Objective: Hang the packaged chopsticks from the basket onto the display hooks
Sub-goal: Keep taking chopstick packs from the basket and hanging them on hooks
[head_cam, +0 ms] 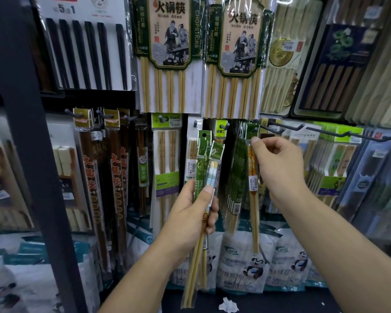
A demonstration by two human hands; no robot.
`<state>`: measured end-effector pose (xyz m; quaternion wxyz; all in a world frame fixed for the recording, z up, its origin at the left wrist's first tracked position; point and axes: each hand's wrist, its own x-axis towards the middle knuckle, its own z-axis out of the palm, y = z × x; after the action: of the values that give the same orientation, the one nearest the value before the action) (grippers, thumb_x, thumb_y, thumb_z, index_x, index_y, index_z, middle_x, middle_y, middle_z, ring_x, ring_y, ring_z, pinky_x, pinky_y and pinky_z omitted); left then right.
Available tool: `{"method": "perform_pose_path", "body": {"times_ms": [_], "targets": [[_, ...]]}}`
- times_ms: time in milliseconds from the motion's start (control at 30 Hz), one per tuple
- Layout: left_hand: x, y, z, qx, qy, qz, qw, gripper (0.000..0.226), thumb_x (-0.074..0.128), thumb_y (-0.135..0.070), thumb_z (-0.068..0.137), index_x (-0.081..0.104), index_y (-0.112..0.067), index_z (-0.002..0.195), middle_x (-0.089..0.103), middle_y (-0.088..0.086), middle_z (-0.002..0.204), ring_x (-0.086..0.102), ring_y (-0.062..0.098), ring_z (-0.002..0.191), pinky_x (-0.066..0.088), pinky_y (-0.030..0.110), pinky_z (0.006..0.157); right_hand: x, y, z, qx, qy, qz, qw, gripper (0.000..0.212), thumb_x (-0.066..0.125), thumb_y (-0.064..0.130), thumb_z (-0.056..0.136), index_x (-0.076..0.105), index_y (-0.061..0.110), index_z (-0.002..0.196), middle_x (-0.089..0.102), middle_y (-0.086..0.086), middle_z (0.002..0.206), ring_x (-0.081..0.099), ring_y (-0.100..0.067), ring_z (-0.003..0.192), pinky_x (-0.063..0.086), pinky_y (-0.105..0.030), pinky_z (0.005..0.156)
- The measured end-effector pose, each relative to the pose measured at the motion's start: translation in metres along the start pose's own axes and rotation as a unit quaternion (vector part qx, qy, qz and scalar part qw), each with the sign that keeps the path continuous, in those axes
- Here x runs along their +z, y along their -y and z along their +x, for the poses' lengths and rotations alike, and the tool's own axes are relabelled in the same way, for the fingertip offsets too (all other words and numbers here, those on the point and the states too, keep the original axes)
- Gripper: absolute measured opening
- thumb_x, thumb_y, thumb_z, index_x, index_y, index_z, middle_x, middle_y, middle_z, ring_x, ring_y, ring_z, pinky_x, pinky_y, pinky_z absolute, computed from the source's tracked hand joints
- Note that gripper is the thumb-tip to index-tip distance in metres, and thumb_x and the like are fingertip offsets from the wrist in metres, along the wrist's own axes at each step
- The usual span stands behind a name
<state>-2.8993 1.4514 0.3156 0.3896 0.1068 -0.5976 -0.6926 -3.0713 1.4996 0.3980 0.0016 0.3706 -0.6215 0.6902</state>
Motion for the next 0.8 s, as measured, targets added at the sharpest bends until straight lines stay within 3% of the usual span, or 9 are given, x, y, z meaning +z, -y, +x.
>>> {"method": "perform_pose_path", "body": {"times_ms": [67,133,200,300,400,500,633,733,800], "targets": [[-0.001,0.002,0.001,0.019,-0.008,0.015,1.000,0.041,0.057,-0.041,0.098,0.061,-0.073,0.073,0.060,-0.006,0.072,0.050,0.009,0.056,0.041,0.024,0.049,-0.001,-0.002,-0.003,-0.007,-0.019,-0.004,1.000,0.021,0.071,0.037,0.093,0.064,0.021,0.082,0.060,0.004,0.071,0.055,-0.008,0.064,0.049,-0.034,0.065],[-0.003,0.004,0.002,0.030,-0.016,0.003,0.999,0.016,0.060,-0.046,0.096,0.062,-0.062,0.100,0.060,-0.003,0.075,0.050,0.010,0.057,0.042,0.024,0.049,-0.001,-0.001,-0.010,-0.022,-0.026,-0.009,0.999,0.026,0.069,0.040,0.094,0.061,0.019,0.081,0.055,0.009,0.067,0.049,-0.001,0.057,0.044,-0.029,0.063],[-0.004,0.007,0.004,0.023,-0.018,-0.001,1.000,0.036,0.061,-0.047,0.095,0.052,-0.030,0.125,0.061,0.000,0.077,0.051,0.011,0.058,0.043,0.024,0.049,0.000,0.002,-0.020,-0.043,0.004,-0.014,0.999,0.028,0.066,0.041,0.095,0.063,0.018,0.080,0.056,0.009,0.063,0.050,-0.003,0.057,0.045,-0.028,0.062],[0.000,0.006,0.003,0.027,-0.012,-0.003,1.000,0.042,0.063,-0.045,0.095,0.048,-0.017,0.122,0.062,-0.001,0.076,0.052,0.011,0.058,0.043,0.025,0.049,0.007,0.011,-0.036,-0.052,0.096,-0.007,0.994,0.021,0.066,0.039,0.096,0.071,0.024,0.082,0.070,0.005,0.076,0.065,-0.010,0.071,0.052,-0.025,0.068],[0.002,0.006,0.002,0.032,0.009,-0.001,0.999,0.024,0.063,-0.044,0.093,0.059,-0.028,0.111,0.062,-0.002,0.076,0.051,0.010,0.057,0.042,0.024,0.048,0.012,0.015,-0.044,-0.058,0.147,0.008,0.987,0.025,0.065,0.031,0.098,0.071,0.017,0.079,0.064,-0.001,0.067,0.056,-0.006,0.059,0.046,-0.020,0.057],[0.004,0.005,0.001,0.028,0.006,-0.019,0.999,0.036,0.065,-0.049,0.089,0.058,-0.022,0.113,0.067,0.003,0.079,0.060,0.014,0.062,0.048,0.026,0.049,0.013,0.016,-0.045,-0.044,0.151,0.028,0.987,0.031,0.062,0.027,0.101,0.065,0.012,0.074,0.054,0.003,0.060,0.047,-0.007,0.053,0.042,-0.021,0.051],[0.001,0.005,0.001,0.015,-0.045,-0.019,0.999,0.039,0.057,-0.044,0.093,0.061,-0.010,0.110,0.074,0.012,0.085,0.071,0.021,0.068,0.060,0.033,0.060,0.008,0.017,-0.038,0.007,0.120,0.056,0.991,0.035,0.052,0.028,0.106,0.063,0.021,0.073,0.056,0.005,0.064,0.048,-0.008,0.057,0.044,-0.023,0.058],[-0.001,0.006,0.003,0.023,-0.076,0.039,0.996,0.044,0.052,-0.046,0.094,0.065,-0.005,0.101,0.075,0.006,0.089,0.073,0.017,0.082,0.060,0.026,0.074,0.001,0.021,-0.027,0.021,0.106,0.045,0.993,0.037,0.049,0.029,0.107,0.065,0.023,0.074,0.057,-0.002,0.070,0.049,-0.019,0.065,0.044,-0.038,0.066],[0.000,0.005,0.003,0.024,-0.074,0.025,0.997,0.049,0.051,-0.043,0.094,0.060,0.003,0.106,0.073,0.005,0.090,0.073,0.017,0.086,0.062,0.032,0.073,-0.004,0.023,-0.019,0.021,0.093,0.043,0.995,0.038,0.051,0.031,0.106,0.069,0.025,0.073,0.053,-0.005,0.068,0.045,-0.021,0.062,0.043,-0.037,0.062]]}}
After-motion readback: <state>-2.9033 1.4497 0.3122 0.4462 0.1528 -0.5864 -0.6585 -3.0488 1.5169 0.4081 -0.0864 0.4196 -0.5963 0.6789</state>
